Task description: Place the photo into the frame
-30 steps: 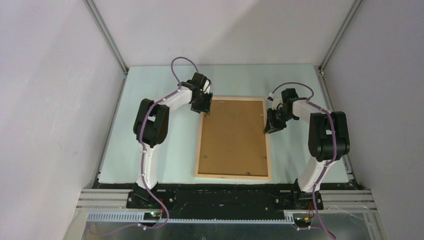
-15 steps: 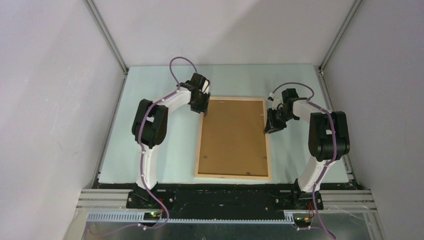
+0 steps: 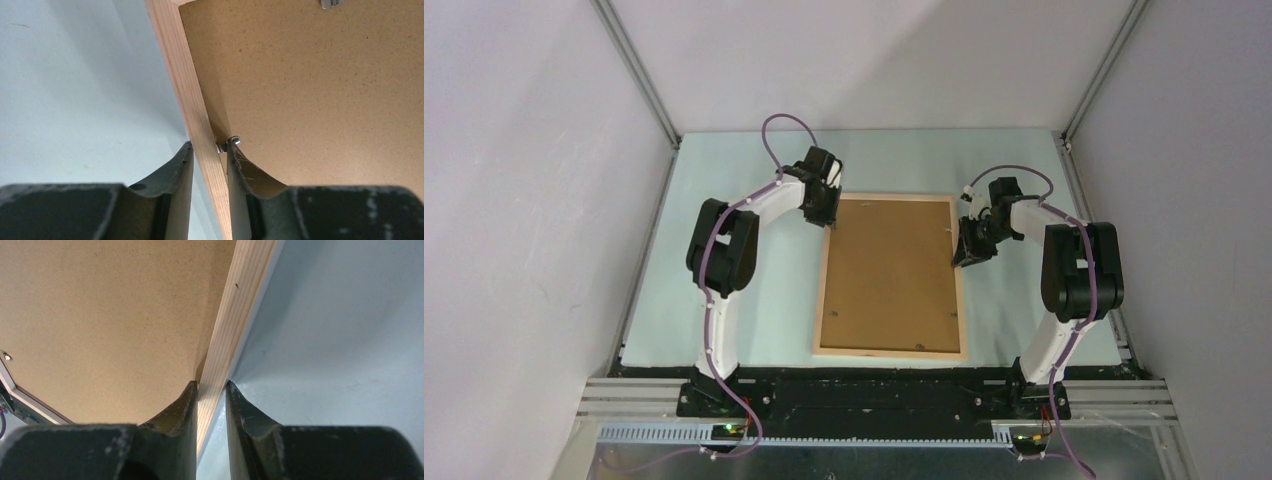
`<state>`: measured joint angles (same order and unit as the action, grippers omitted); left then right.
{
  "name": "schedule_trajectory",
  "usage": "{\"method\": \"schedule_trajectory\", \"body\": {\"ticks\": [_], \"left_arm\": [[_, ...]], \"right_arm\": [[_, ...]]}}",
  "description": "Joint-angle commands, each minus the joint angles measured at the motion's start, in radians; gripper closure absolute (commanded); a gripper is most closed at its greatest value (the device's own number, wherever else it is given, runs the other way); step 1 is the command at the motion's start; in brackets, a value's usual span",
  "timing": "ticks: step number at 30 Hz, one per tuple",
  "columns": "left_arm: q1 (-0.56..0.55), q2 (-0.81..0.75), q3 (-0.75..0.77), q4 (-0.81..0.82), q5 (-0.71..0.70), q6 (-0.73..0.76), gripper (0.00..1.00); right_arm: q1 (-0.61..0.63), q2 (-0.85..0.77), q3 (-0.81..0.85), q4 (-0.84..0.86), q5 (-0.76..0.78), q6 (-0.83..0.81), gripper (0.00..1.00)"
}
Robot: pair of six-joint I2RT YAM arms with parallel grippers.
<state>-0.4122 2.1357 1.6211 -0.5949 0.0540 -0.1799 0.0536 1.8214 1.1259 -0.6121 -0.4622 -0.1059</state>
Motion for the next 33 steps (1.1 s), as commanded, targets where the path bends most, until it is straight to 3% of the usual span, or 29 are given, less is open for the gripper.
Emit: {"method": "schedule_trajectory", "body": {"ticks": [1,14,18,25,33], "left_arm": [[0.002,-0.010,-0.026,-0.032,-0.043,0.024,0.73],[0.001,-0.020,-0.027,-0.031,-0.029,0.037,0.77],[0.002,-0.036,-0.031,-0.033,-0.024,0.045,0.65],[0.002,-0.072,-0.035,-0.034,-0.042,0.066,0.34],[0.002,-0.161,-0.065,-0.038,-0.004,0.169,0.18]], "right_arm": [[-0.010,0.015,-0.010,-0.037,-0.016,-0.040,1.00],[-0.014,0.019,-0.010,-0.037,-0.021,-0.039,1.00],[-0.014,0.016,-0.010,-0.035,-0.023,-0.037,1.00],[-0.011,0.010,-0.011,-0.030,-0.022,-0.026,1.00],[-0.007,0.012,-0.010,0.015,-0.009,0.046,1.00]]}}
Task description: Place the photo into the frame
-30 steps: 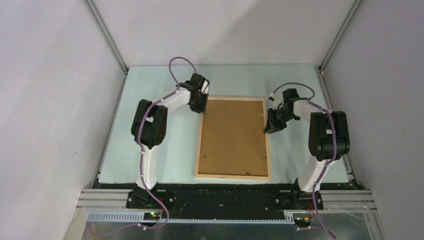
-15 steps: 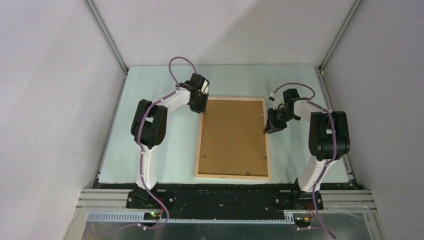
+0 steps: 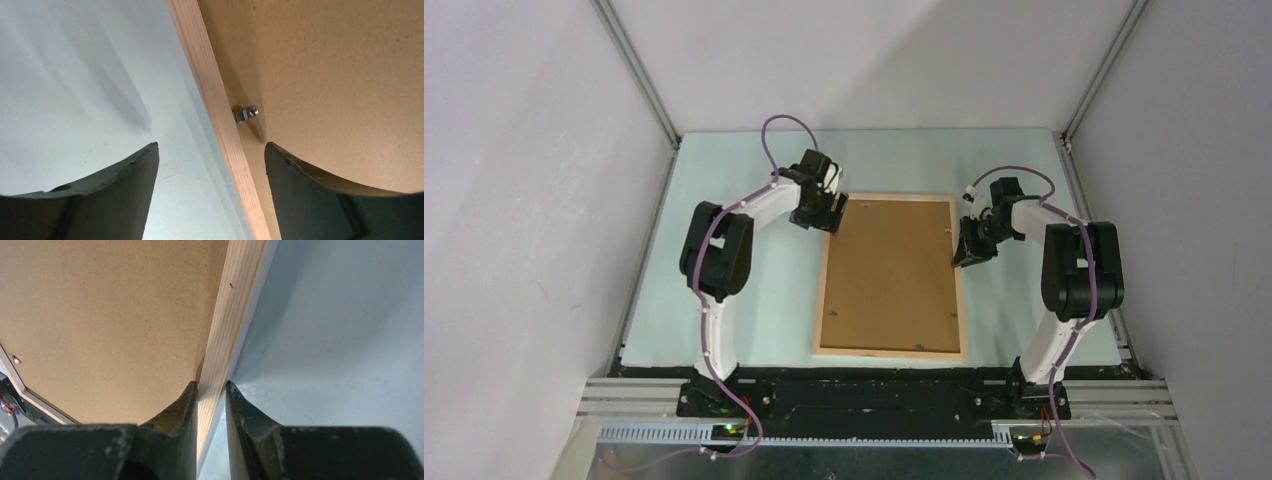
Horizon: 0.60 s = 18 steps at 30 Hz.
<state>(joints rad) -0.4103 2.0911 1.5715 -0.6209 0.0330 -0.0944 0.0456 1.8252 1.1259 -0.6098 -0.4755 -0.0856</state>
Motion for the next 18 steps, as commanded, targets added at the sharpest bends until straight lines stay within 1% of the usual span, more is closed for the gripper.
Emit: {"method": "schedule_trajectory", "body": {"ticks": [1,3,5,8,13,15,18], "left_arm": [[0.000,-0.126,-0.022,-0.012,0.014,0.120,0.14],[0.001,-0.153,-0.059,-0.014,0.013,0.158,0.11],[0.000,-0.178,-0.100,-0.013,0.029,0.179,0.09],[0.000,-0.223,-0.163,-0.015,0.073,0.196,0.08],[-0.004,-0.277,-0.276,-0.018,0.112,0.210,0.02],[-0.008,-0.289,-0.306,-0.025,0.125,0.214,0.01],[-0.014,-0.303,-0.334,-0.035,0.144,0.221,0.01]], "right_arm": [[0.001,0.011,-0.009,0.023,0.007,0.031,1.00],[-0.005,0.015,-0.011,0.041,0.016,0.059,1.00],[-0.021,0.022,-0.010,0.065,-0.009,0.109,1.00],[-0.036,0.037,-0.009,0.097,-0.034,0.165,1.00],[-0.066,0.045,-0.003,0.141,-0.047,0.228,1.00],[-0.068,0.049,0.003,0.150,-0.049,0.244,1.00],[-0.070,0.059,0.018,0.153,-0.051,0.263,1.00]]}}
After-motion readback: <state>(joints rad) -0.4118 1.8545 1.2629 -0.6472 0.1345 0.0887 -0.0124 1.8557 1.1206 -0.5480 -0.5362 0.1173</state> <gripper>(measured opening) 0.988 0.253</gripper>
